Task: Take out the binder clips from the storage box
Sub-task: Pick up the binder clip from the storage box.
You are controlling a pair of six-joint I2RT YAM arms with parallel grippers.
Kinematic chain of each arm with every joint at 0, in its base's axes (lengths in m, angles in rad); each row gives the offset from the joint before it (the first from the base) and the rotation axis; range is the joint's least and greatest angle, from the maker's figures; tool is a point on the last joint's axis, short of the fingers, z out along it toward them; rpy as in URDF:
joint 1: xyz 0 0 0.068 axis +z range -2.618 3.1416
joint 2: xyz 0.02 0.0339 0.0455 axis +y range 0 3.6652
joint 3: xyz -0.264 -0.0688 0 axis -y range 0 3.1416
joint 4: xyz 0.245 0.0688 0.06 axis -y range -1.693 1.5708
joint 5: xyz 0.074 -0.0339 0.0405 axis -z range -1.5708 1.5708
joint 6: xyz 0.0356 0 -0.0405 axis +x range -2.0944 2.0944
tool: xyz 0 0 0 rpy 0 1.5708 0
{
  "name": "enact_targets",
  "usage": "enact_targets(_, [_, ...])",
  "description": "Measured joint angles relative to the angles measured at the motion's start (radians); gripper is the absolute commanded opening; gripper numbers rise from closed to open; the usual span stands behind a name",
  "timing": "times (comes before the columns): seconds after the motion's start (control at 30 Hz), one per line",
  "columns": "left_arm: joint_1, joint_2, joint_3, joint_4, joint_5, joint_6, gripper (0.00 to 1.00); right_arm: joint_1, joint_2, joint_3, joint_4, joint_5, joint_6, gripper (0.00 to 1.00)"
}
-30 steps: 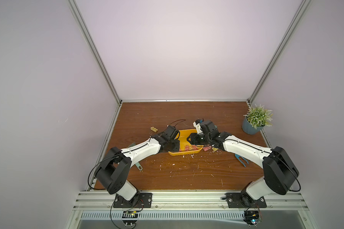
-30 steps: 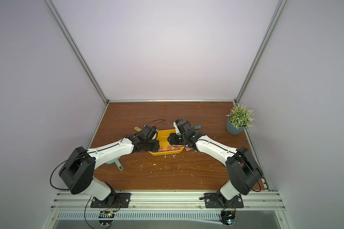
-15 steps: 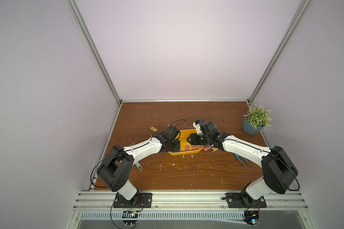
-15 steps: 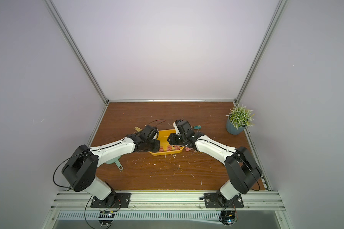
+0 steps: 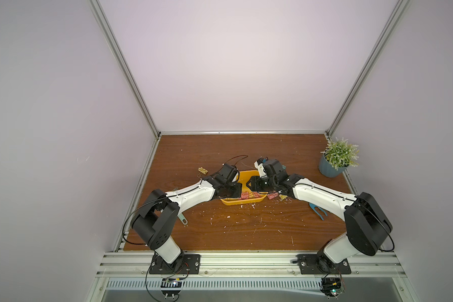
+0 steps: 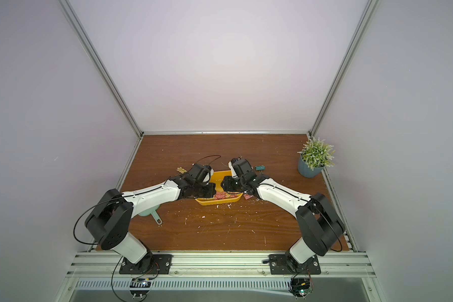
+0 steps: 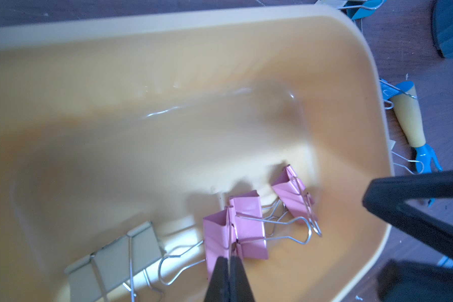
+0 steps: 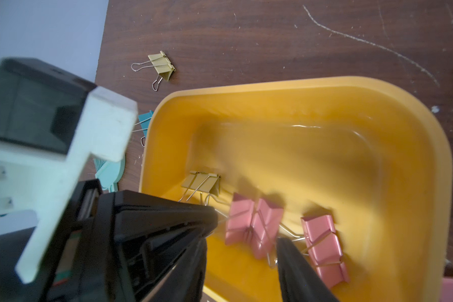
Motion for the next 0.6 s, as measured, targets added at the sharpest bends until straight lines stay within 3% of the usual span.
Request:
enact_targets(0.13, [0.0,-0.009,-0.005,0.021,0.0,-0.012,0.0,0.0,-0.022,-0.008,-0.005,0.056,0.019,0.5])
enact_targets(0.4, [0.0,-0.118,-0.061,0.111,-0.004,-0.057,0.0,-0.021,-0.239,-0.141,0.062,0.148,0.06,0.52])
enact_targets(0.6, [0.0,-0.246,-0.125,0.19,-0.048,-0.084,0.0,-0.032,-0.304,-0.22,0.181,0.127,0.077,0.54])
